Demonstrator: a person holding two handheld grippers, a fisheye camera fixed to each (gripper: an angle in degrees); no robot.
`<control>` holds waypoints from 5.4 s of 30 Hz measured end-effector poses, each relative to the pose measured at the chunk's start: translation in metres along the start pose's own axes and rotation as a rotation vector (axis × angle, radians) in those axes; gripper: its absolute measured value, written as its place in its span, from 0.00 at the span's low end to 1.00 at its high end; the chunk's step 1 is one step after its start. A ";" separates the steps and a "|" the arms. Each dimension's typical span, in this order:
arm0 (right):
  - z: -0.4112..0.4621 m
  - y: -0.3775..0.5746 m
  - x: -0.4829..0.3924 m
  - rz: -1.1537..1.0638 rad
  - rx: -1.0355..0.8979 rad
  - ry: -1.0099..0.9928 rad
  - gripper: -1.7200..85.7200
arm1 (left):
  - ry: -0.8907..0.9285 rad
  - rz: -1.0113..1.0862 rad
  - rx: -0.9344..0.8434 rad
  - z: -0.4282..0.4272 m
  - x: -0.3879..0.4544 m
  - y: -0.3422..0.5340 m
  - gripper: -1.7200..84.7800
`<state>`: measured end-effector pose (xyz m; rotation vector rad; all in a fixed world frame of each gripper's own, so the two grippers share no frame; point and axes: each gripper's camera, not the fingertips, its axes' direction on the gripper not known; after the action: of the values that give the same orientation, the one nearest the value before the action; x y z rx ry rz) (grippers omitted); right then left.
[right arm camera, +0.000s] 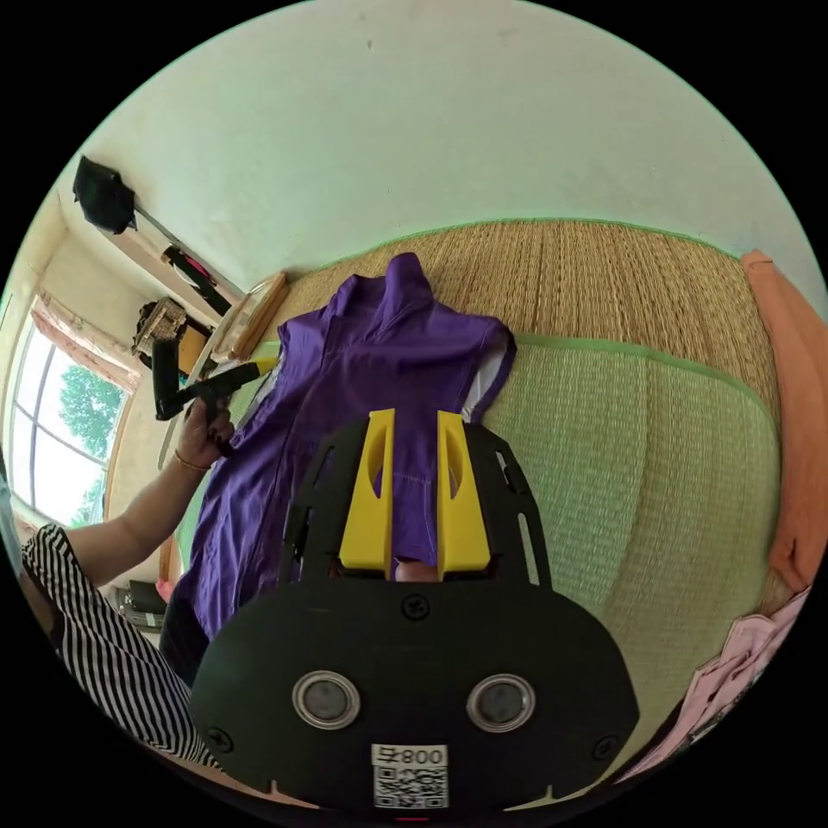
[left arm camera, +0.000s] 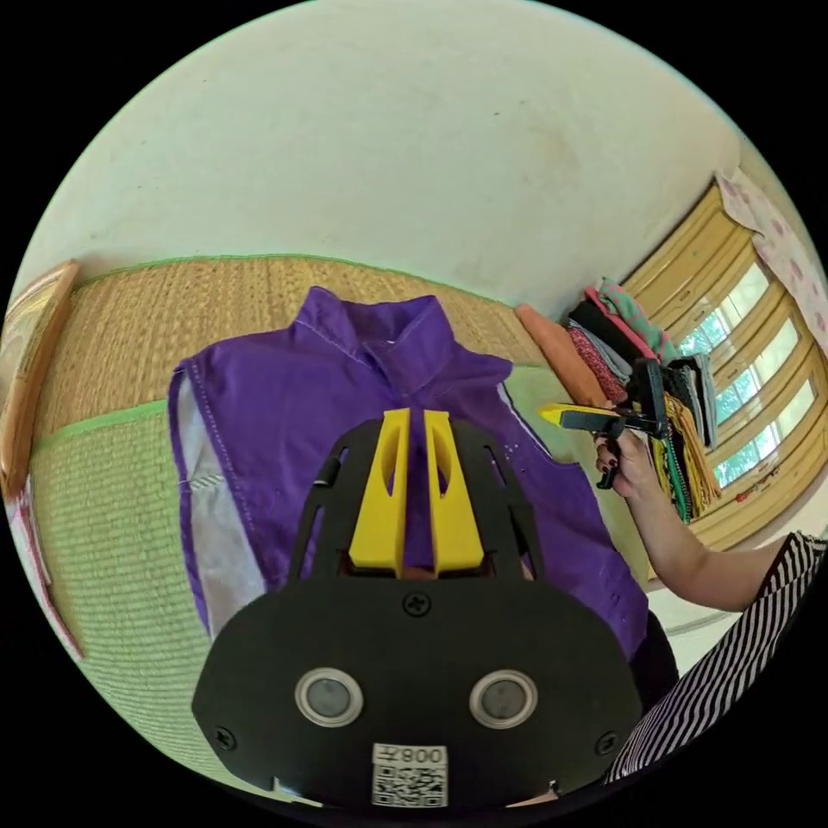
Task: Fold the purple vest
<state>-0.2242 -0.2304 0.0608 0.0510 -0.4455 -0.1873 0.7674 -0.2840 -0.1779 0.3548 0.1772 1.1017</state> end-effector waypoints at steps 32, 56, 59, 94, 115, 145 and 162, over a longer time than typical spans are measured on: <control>-0.011 0.113 0.028 -0.063 -0.071 0.025 0.03 | -0.167 0.199 -0.298 0.134 0.139 -0.147 0.02; 0.001 -0.103 0.032 0.025 0.003 0.068 0.02 | -0.102 0.179 -0.160 -0.015 0.086 0.088 0.02; -0.016 -0.095 -0.009 -0.073 0.050 0.083 0.02 | -0.214 0.131 -0.044 -0.058 0.067 0.115 0.02; 0.034 -0.143 -0.150 -0.201 -0.107 -0.079 0.02 | -0.395 -0.179 -0.083 -0.119 -0.030 0.350 0.06; -0.095 0.156 -0.275 -0.116 -0.449 -0.239 0.12 | 0.083 -0.270 -0.360 -0.108 0.134 0.616 0.05; -0.131 0.024 -0.278 -0.053 -0.270 -0.076 0.07 | 0.140 -0.150 -0.458 -0.006 0.248 0.672 0.08; -0.055 -0.105 -0.269 -0.035 -0.346 0.102 0.04 | 0.251 -0.185 -0.462 0.030 0.255 0.705 0.03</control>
<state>-0.4564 -0.2811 -0.1122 -0.2696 -0.3061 -0.2928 0.2994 0.2226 0.1173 -0.2111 0.1672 0.9670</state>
